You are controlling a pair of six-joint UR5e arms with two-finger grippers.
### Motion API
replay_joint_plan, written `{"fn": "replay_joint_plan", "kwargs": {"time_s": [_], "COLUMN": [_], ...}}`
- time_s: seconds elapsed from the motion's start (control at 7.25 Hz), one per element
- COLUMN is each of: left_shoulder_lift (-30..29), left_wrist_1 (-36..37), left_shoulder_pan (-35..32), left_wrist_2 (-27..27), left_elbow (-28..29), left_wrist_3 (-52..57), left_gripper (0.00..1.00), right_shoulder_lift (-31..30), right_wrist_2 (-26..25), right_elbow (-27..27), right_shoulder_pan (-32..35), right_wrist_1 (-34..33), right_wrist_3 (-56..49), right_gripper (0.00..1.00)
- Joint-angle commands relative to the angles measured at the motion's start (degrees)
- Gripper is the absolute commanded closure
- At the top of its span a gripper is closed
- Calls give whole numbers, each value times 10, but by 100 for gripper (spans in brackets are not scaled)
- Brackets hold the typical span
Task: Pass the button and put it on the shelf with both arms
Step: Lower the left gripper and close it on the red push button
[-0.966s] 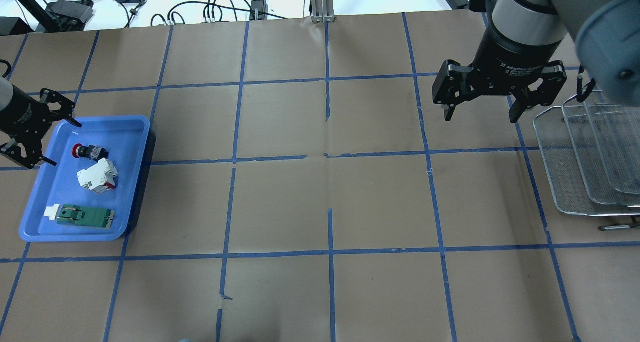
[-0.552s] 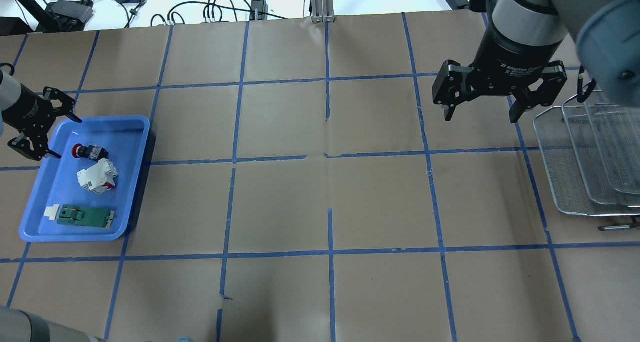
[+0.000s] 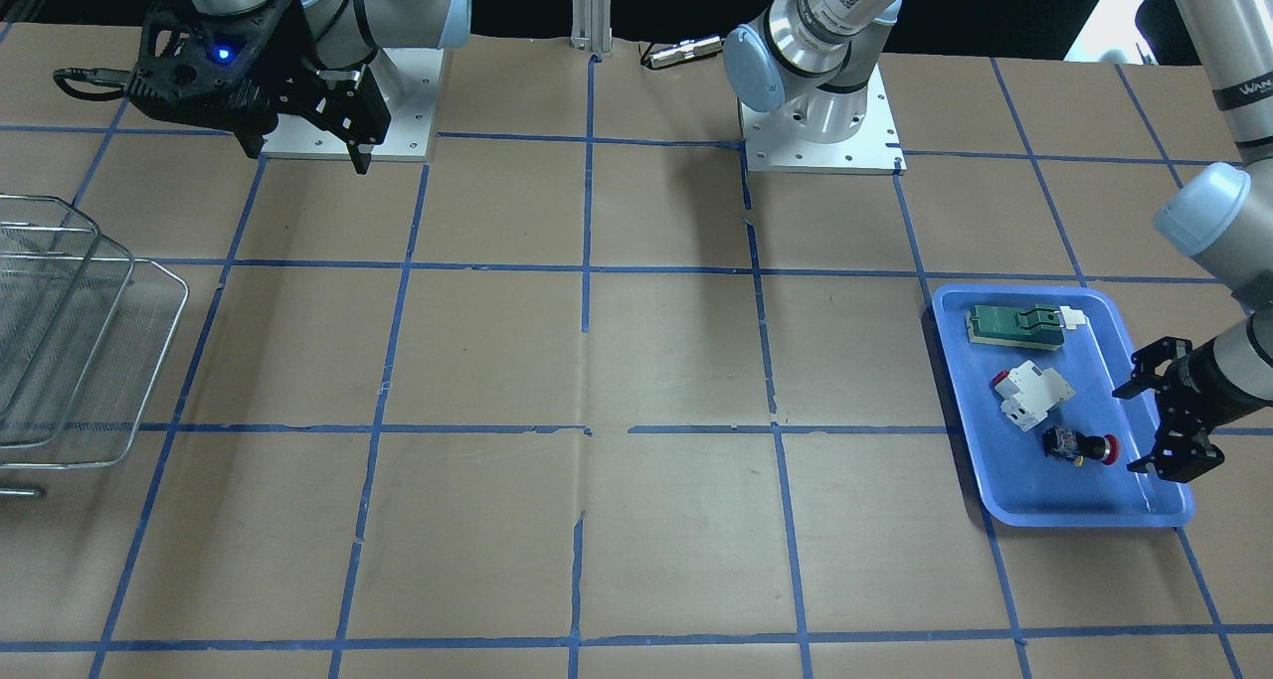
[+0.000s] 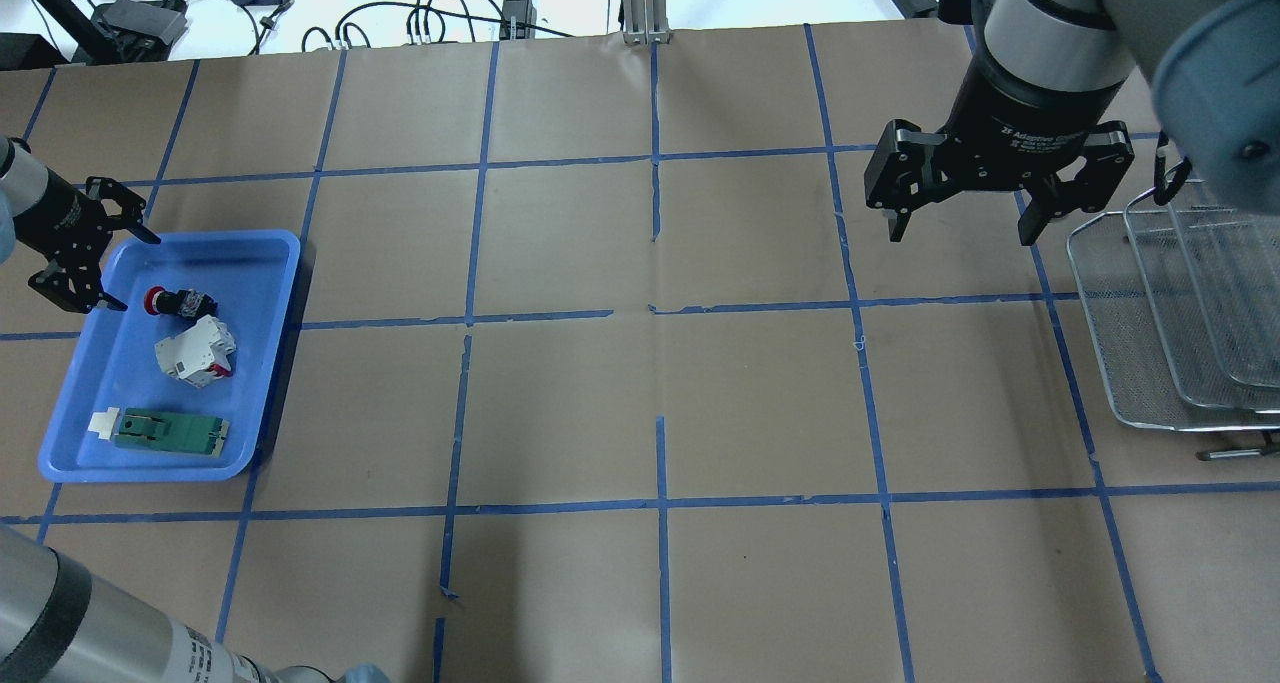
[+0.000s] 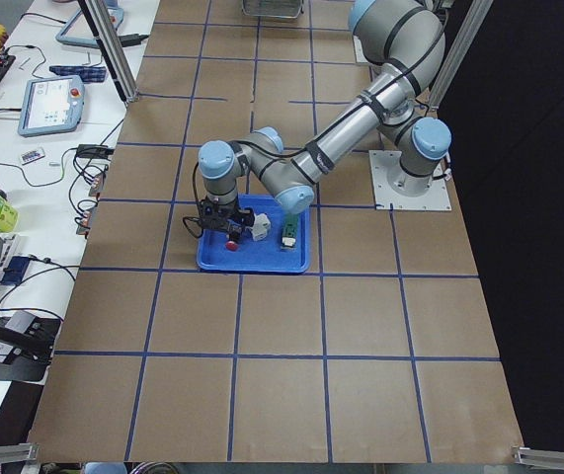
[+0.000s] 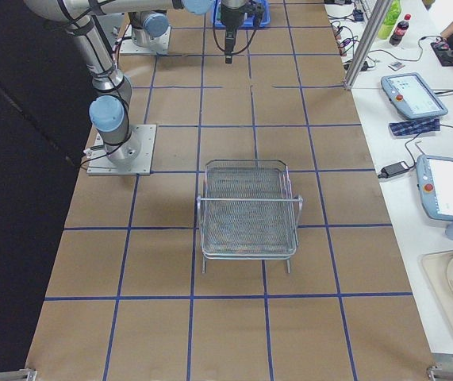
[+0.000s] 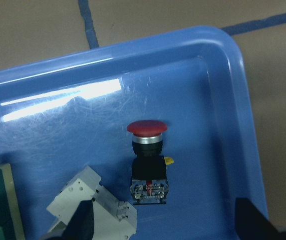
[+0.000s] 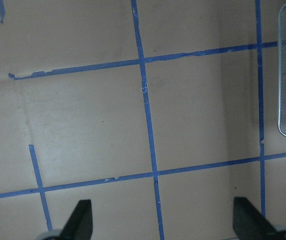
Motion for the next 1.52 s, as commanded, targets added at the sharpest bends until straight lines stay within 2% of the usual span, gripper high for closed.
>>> {"fn": "replay_joint_plan", "kwargs": {"time_s": [0.0,0.41,0.55,0.69,0.97,1.1,1.24,1.38], "left_shoulder_lift": [-35,-52,-55,-56,-55,-54,-52,-47], "left_wrist_1": [0,0,0,0,-1,-3,-7,-9], "left_shoulder_pan": [9,9,9,9,9,10,18,25], "left_wrist_2": [0,-1,-1,0,-1,-6,-43,-53], "left_elbow": [8,8,9,9,8,7,6,4], "left_wrist_3": [-5,-10,-9,-9,-6,-5,-5,0], "left_gripper": [0,0,11,42,89,100,100,100], "right_shoulder_lift": [0,0,0,1,1,2,1,1], "right_wrist_2": [0,0,0,0,0,0,0,1], "right_elbow": [0,0,0,0,0,1,1,1], "right_shoulder_pan": [0,0,0,0,0,0,0,0], "right_wrist_1": [0,0,0,0,0,0,0,0], "right_wrist_3": [0,0,0,0,0,0,0,0], "right_gripper": [0,0,0,0,0,0,0,0]}}
